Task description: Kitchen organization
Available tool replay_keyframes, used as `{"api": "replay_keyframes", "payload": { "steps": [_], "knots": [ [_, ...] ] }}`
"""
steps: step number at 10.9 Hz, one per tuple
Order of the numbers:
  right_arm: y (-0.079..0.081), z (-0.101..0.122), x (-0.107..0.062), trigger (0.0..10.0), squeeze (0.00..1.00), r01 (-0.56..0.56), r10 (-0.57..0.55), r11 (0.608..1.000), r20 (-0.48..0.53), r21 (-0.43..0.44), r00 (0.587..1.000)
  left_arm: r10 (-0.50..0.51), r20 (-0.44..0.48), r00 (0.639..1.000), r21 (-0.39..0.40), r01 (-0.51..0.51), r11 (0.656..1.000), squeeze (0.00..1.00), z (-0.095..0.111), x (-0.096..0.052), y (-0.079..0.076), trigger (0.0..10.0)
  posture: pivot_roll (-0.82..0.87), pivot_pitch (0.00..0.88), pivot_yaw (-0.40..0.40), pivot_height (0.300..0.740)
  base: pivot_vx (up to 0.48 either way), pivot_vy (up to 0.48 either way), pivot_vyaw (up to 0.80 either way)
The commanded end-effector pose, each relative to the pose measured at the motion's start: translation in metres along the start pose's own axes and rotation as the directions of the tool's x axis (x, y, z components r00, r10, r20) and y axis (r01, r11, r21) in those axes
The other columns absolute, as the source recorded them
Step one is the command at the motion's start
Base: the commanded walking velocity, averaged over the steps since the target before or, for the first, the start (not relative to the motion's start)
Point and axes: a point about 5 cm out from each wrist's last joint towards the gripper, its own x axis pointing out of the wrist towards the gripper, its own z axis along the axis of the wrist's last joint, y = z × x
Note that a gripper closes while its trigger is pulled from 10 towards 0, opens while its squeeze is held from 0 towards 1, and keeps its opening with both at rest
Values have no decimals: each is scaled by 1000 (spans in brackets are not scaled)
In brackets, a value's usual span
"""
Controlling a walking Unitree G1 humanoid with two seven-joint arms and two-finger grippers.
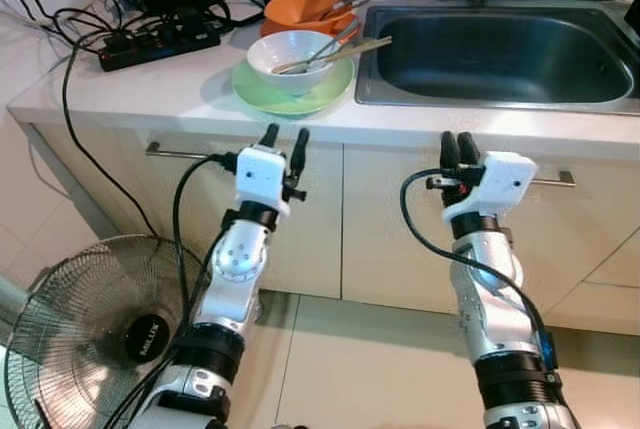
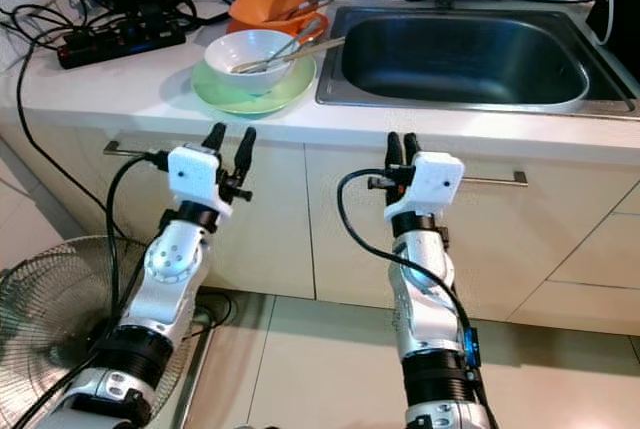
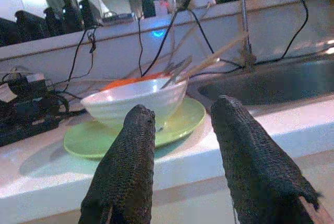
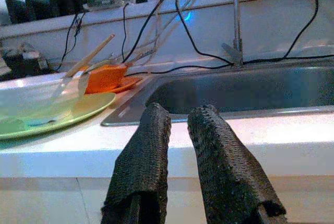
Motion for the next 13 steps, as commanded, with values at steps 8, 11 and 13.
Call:
{"api": "replay_keyframes", "payload": {
  "steps": [8,11,13],
  "knots": [
    [5,4,10,10000,0,8,-7,999,-30,33,1000,-12,-19,1000,9,12,1000,0,5,5,0,10000,2,64,69,740,282,0,195],
    [3,3,11,10000,0,24,-23,999,-42,36,999,-28,-18,999,3,28,1000,0,6,5,-2,10000,-1,64,75,740,326,0,-742],
    [5,3,9,10000,0,29,-28,998,-38,49,999,-43,-17,999,1,43,999,0,7,6,-2,10000,1,64,82,740,326,0,0]
  ]
}}
